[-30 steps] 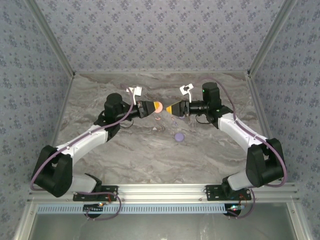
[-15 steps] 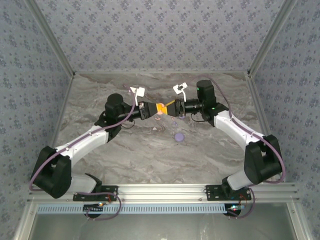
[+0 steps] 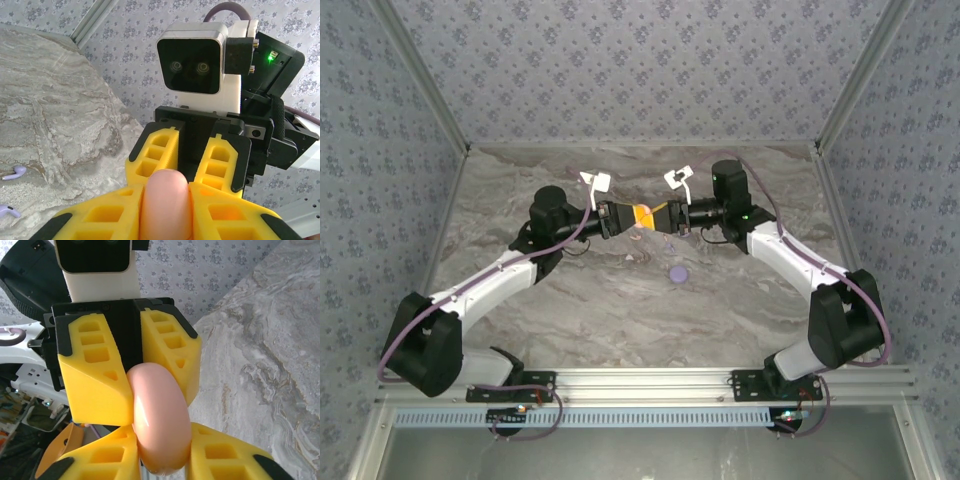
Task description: Insert the wireless bluetooth earbuds into the charging case
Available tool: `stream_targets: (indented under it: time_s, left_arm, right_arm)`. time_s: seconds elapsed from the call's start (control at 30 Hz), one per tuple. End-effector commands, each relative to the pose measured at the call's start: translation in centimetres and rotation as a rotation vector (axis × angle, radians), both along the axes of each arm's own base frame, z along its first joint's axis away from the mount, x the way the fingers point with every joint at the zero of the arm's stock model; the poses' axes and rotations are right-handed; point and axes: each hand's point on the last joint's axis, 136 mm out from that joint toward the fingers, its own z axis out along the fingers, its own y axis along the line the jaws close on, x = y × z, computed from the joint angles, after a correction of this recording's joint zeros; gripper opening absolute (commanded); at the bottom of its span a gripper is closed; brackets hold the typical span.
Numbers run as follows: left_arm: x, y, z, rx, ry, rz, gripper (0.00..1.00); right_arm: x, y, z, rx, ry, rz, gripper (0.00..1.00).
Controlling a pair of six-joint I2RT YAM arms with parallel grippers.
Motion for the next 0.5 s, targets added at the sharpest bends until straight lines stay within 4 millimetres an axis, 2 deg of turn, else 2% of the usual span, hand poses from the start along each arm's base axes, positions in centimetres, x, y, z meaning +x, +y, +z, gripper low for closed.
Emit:
stream_targets:
  time_s: [0.0, 0.2, 0.47]
  left_arm:
    - [-0.9, -0.4, 2.4, -0.022, -0.071, -0.032, 0.30]
    - [-1.3, -0.1, 1.8, 0.018, -0.060, -0.033, 0.41]
    - [-2.2, 0.4, 1.5, 0.051, -0.065, -0.045, 0.42]
  right_arm:
    - [-0.2, -0.1, 2.4, 0.024, -0.082, -0.005, 0.20]
    - [-0.2, -0.7, 2.2, -0.001, -0.083, -0.023, 0.16]
    - [-0.8, -0.9, 2.3, -0.008, -0.089, -0.004, 0.16]
